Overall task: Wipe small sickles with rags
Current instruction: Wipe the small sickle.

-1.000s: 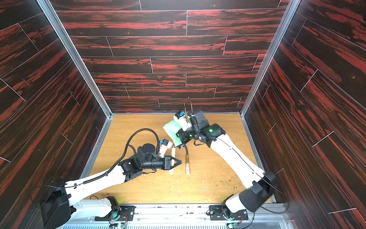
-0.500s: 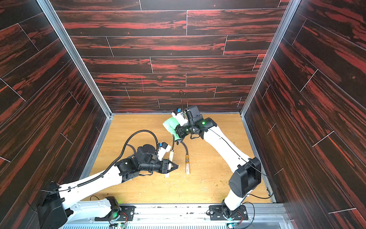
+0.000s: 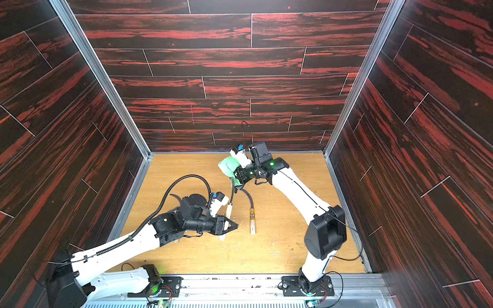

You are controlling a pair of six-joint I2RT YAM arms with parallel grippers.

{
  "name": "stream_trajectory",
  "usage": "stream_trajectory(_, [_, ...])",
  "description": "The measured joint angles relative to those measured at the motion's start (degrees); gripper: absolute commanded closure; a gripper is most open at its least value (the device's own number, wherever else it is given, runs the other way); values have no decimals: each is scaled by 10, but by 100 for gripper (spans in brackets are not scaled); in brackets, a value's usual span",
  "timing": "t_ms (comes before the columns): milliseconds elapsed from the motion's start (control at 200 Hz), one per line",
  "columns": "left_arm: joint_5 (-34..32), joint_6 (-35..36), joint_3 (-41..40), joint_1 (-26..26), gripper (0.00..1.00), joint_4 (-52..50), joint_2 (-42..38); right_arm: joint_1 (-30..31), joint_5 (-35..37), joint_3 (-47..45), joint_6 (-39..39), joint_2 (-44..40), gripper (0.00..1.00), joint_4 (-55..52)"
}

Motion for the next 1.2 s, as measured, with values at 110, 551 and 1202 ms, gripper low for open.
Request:
stream_trajectory(110, [12, 6, 1, -5, 100, 0, -13, -5, -14, -3, 1, 15, 99, 6])
stream_trajectory(551, [-5, 41, 12, -7, 100, 86, -61, -77, -33, -42, 86, 27, 100, 16])
stream_trajectory(1202, [-122, 40, 0, -7, 100, 60, -3, -101, 152, -217, 139, -157, 99, -49])
